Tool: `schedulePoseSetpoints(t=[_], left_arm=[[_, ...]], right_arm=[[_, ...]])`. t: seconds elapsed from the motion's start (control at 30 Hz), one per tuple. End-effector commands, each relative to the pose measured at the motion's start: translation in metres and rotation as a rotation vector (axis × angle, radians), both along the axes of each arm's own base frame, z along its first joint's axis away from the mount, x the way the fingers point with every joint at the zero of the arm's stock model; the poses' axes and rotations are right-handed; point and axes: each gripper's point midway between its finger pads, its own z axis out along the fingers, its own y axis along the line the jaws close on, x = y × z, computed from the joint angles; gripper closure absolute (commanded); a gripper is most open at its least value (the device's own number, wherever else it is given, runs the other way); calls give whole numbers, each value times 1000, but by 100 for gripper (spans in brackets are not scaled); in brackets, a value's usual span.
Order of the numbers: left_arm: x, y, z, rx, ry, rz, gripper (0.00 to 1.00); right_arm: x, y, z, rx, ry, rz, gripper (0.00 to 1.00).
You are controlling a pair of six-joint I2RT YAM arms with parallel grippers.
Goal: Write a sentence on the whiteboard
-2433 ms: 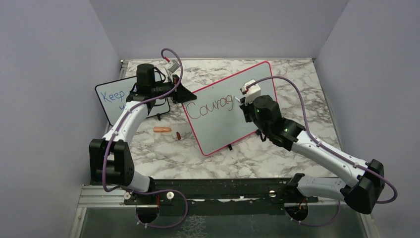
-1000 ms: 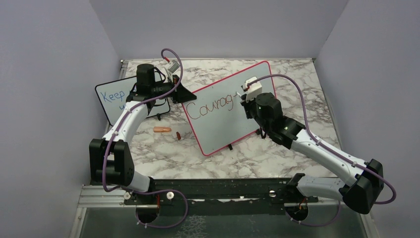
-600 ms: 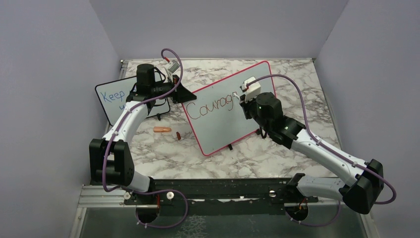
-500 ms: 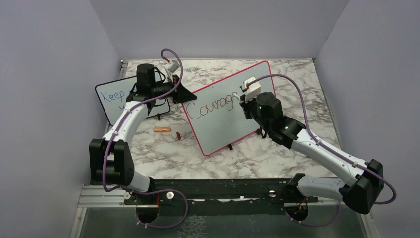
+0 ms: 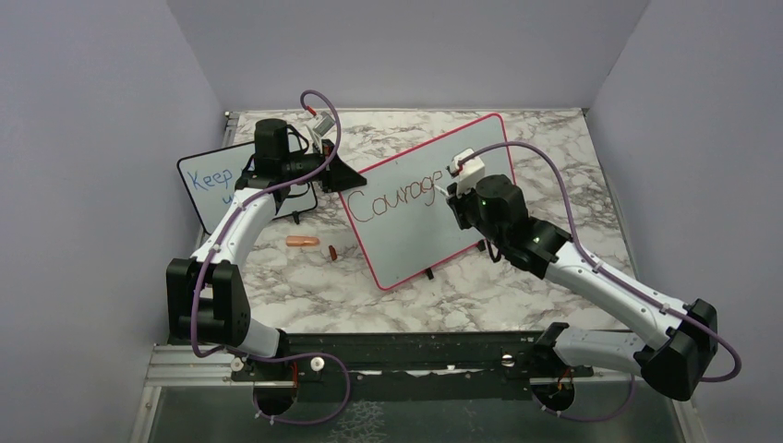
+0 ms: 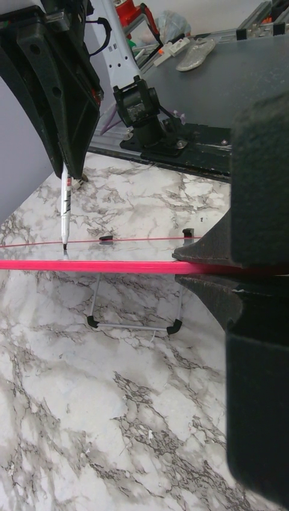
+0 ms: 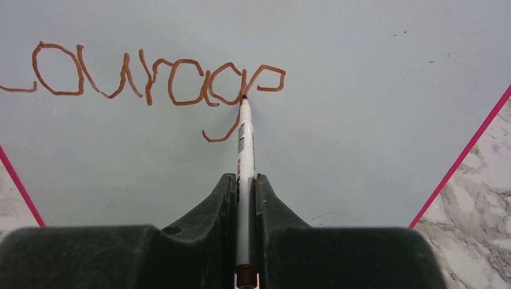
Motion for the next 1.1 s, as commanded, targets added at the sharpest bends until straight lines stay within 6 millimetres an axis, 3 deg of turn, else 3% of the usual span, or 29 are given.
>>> schedulePoseSetpoints(t=[0.0,0.3,0.7,1.07], left_arm=[[-4,-1,-35,71,47,-2,100],[-5,-1,-34,69,46,-4,100],[-5,-1,-34,71,42,-3,100],[-4,-1,-36,80,49,5,100]], right_arm=[[-10,-8,-17,-30,58,-6,99],[-5,-22,-18,-53,41,-82,99],[4,-25,-1,-14,-28,-126,99],[-1,-32,13,8,-64,-131,99]])
